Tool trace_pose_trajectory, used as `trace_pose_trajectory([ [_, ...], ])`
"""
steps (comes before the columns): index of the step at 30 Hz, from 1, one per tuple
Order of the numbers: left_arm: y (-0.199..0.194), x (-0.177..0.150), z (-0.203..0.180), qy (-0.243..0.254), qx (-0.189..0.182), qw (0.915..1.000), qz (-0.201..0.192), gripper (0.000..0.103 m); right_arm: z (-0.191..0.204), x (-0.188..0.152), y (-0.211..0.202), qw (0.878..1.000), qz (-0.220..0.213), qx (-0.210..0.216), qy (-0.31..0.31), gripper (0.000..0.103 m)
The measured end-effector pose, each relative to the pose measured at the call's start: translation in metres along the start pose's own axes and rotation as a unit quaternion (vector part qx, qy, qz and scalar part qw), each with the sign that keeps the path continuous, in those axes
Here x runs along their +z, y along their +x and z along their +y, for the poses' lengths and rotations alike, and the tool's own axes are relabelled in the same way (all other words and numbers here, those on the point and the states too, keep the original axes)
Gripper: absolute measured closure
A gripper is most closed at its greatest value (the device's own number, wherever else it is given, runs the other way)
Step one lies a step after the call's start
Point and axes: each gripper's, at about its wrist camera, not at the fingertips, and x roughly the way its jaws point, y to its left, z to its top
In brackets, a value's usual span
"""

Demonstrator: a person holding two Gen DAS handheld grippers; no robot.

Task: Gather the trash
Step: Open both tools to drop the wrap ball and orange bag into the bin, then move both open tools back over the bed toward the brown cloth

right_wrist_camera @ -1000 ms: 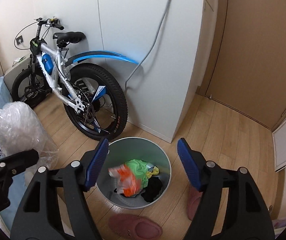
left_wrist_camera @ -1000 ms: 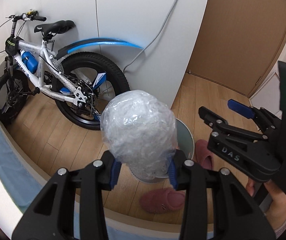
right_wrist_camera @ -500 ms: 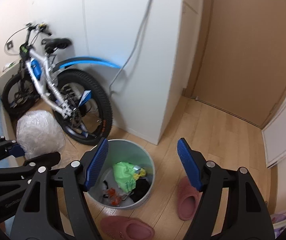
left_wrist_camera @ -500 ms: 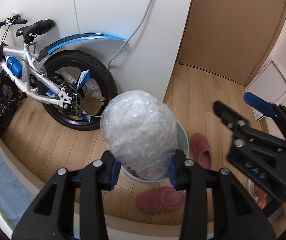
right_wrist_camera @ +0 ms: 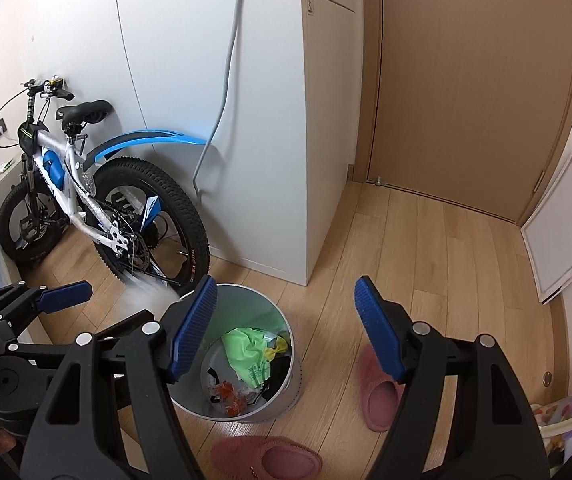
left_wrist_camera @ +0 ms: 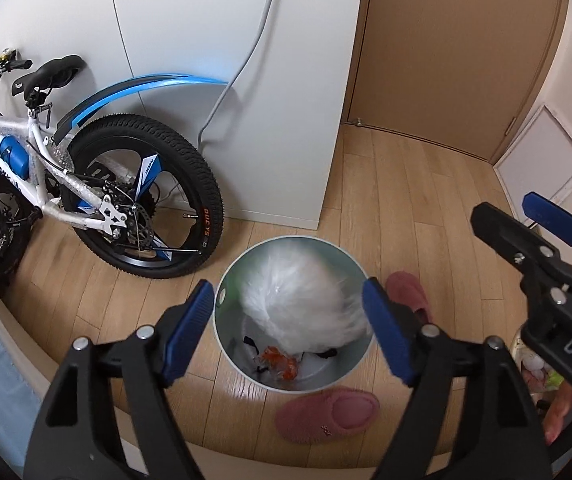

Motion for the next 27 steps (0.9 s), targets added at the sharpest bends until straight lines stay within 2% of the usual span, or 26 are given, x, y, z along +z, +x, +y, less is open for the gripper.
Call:
trace_pose_trajectory([
  [6,-0.008,-0.002,0.008,-0.012,0.007,0.9999,0.008,0.026,0.001,-0.003,0.001,1.0,0.002,0.006,-0.001,0.034],
  [14,-0.051,-0.019,0.032,-0.055,0.029,0.998,0.009,0.026,0.024,-0.001,-0.01,0.999,-0.002,0.033,-0.027,0.034],
  [21,-0.116,-0.055,0.064,-0.112,0.067,0.9915,0.004,0.026,0.064,-0.002,-0.028,0.996,-0.012,0.053,-0.075,0.034],
  [23,-0.142,-0.071,0.075,-0.135,0.078,0.9879,-0.001,0.026,0.078,-0.001,-0.041,0.993,-0.021,0.073,-0.087,0.034],
  [25,-0.167,-0.087,0.085,-0.156,0.089,0.9837,-0.006,0.026,0.093,-0.001,-0.059,0.989,-0.034,0.111,-0.096,0.034],
  [27,-0.193,-0.103,0.094,-0.177,0.102,0.9787,-0.012,0.026,0.11,-0.005,-0.075,0.985,-0.041,0.119,-0.118,0.034],
])
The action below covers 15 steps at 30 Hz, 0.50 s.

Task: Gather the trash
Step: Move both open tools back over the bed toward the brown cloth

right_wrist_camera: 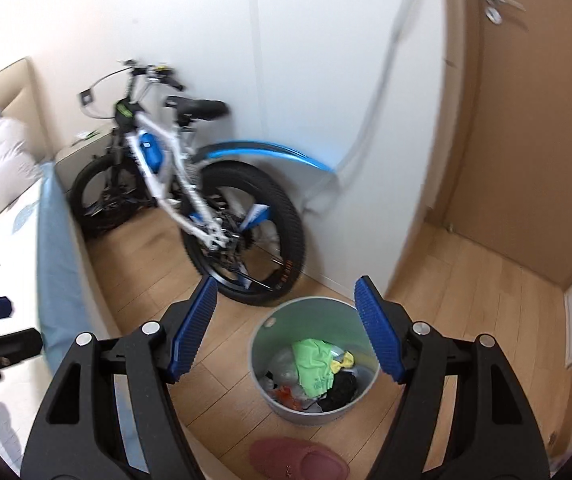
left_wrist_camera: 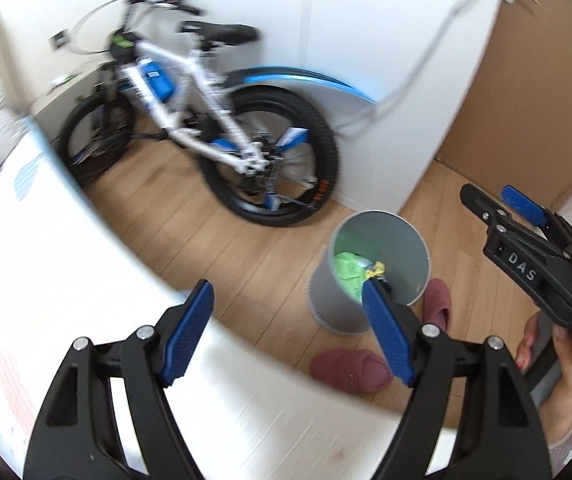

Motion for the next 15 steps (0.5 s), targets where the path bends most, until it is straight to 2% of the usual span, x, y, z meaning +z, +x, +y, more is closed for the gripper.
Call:
trace_pose_trajectory([
  [6,-0.067,-0.037,0.054,-0.067,0.04,0.9967,-0.021,0.026,0.067,-0.002,-0.038,0.995,0.024,0.079,-0.053,0.034],
  [10,-0.11,-0.068,0.086,-0.097,0.078,0.9919,-0.027,0.026,0.115,0.001,-0.076,0.984,0.028,0.154,-0.08,0.034],
  [15,-0.163,-0.117,0.127,-0.145,0.119,0.9818,-0.03,0.025,0.185,-0.001,-0.134,0.965,0.013,0.218,-0.143,0.034],
])
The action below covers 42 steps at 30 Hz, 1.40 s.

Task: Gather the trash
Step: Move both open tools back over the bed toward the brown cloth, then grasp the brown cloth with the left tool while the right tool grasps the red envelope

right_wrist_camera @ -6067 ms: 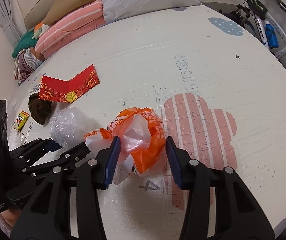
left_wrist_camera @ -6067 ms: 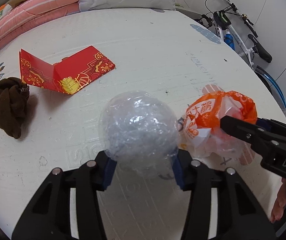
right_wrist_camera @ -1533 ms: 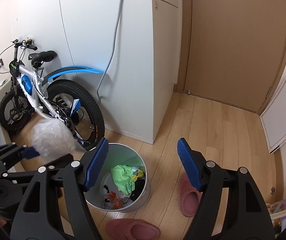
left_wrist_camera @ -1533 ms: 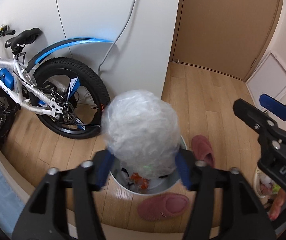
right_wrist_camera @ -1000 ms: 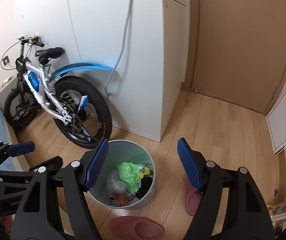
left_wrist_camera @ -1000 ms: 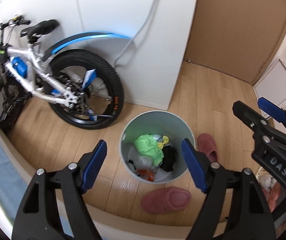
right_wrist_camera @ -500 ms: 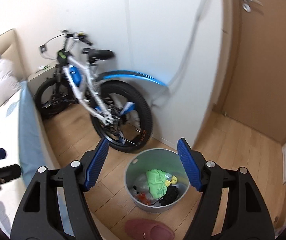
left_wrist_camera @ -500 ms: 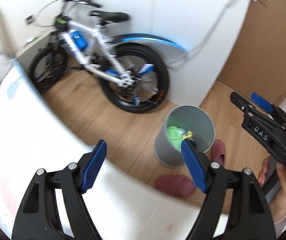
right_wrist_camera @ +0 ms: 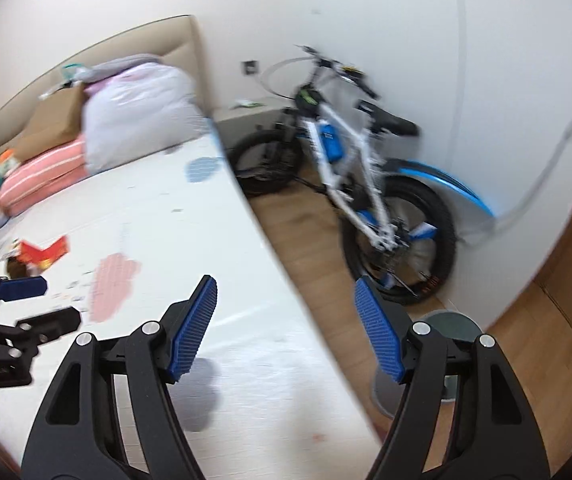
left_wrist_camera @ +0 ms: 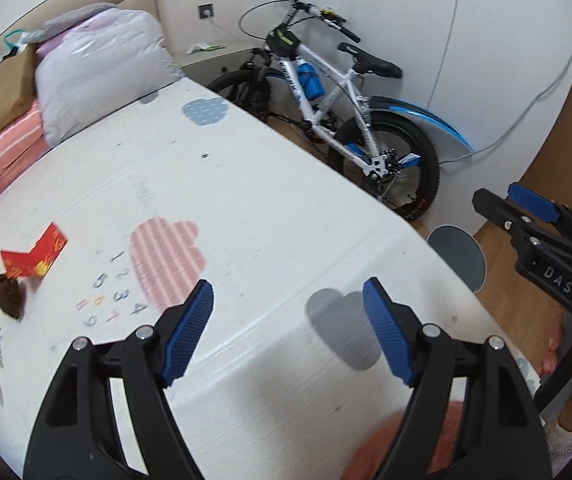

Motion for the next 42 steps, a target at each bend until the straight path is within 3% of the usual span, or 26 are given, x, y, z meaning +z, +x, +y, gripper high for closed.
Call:
trace_pose_trajectory([
  [8,-0.063,-0.055,0.115,-0.088,0.072,0.9934,-0.011,0.025,0.142,0.017,-0.021,0.99,-0.002,0.1,-0.102,0.034],
  [13,-0.094,-0.087,0.18,-0.135,0.118,0.9838,-0.012,0.025,0.221,0.018,-0.022,0.976,0.007,0.159,-0.149,0.034],
  [21,-0.118,-0.113,0.267,-0.207,0.162,0.9647,-0.022,0.025,0.323,0.014,-0.009,0.955,0.017,0.209,-0.212,0.034],
  [26,-0.102,-0.113,0.312,-0.235,0.169,0.9569,-0.02,0.025,0.379,0.016,0.021,0.943,0.026,0.218,-0.25,0.034],
  [32,-0.059,-0.105,0.356,-0.256,0.155,0.954,-0.014,0.025,0.427,0.013,0.076,0.934,0.048,0.228,-0.271,0.034],
  [37,-0.019,-0.106,0.387,-0.273,0.148,0.9506,-0.006,0.025,0.453,0.005,0.12,0.931,0.046,0.225,-0.285,0.034],
  [42,0.022,-0.113,0.413,-0.287,0.144,0.9468,0.013,0.025,0.472,-0.008,0.171,0.925,0.074,0.236,-0.289,0.035],
])
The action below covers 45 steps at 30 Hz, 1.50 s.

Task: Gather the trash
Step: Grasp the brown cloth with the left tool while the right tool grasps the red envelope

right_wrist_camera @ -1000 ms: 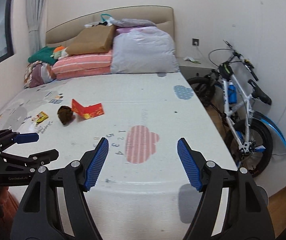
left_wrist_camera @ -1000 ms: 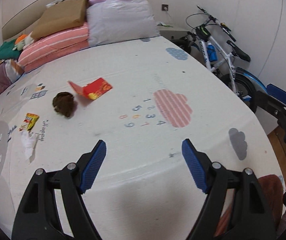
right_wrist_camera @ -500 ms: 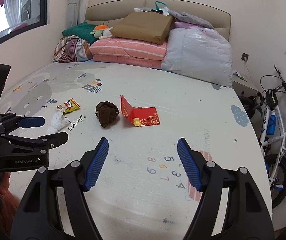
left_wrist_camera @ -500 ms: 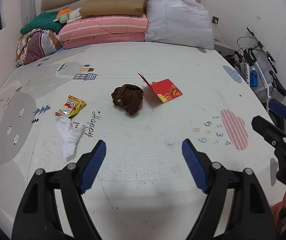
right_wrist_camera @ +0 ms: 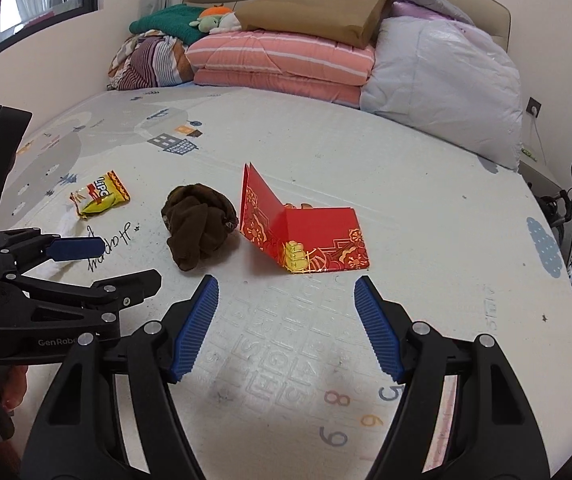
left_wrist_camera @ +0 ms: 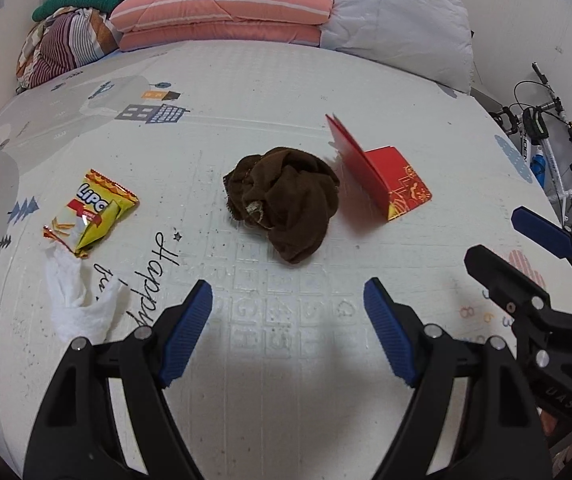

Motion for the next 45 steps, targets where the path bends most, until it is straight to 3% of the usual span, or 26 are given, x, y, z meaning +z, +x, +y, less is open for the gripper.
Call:
trace_pose_trajectory([
  [4,0.022,0.007,0.004,0.002,0.022,0.9997,0.004,0.025,-0.001,0.003,0.037,1.0,0.012,0.005,0.003,0.036],
  [12,0.055,0.024,0.016,-0.006,0.017,0.9998,0.004,0.025,-0.01,0.017,0.081,0.999,0.021,0.021,0.015,0.037],
  [17,0.059,0.029,0.022,-0.02,-0.002,0.9998,-0.004,0.025,-0.009,0.022,0.101,0.999,0.036,0.036,0.018,0.058],
  [19,0.058,0.03,0.019,-0.016,-0.007,0.9998,-0.01,0.033,-0.004,0.023,0.105,0.999,0.037,0.037,0.007,0.07],
  [20,0.058,0.031,0.017,-0.015,-0.014,0.9998,-0.01,0.043,-0.002,0.023,0.105,0.999,0.036,0.036,0.003,0.078],
  [21,0.057,0.031,0.015,-0.013,-0.021,0.9996,-0.01,0.052,0.0,0.023,0.105,0.999,0.035,0.034,-0.001,0.081],
  [25,0.052,0.032,0.01,-0.007,-0.021,0.9996,-0.018,0.067,0.002,0.021,0.1,0.999,0.029,0.027,-0.003,0.094],
  [27,0.051,0.032,0.013,-0.014,-0.034,0.9992,-0.016,0.091,0.0,0.021,0.096,0.999,0.027,0.03,0.003,0.096],
  [34,0.045,0.032,0.02,-0.033,-0.045,0.9983,-0.018,0.092,-0.003,0.022,0.077,0.999,0.02,0.036,0.015,0.098],
  [45,0.006,0.028,0.007,-0.011,-0.036,0.9978,-0.054,0.094,-0.006,0.012,0.031,0.998,0.02,0.041,0.053,0.1],
])
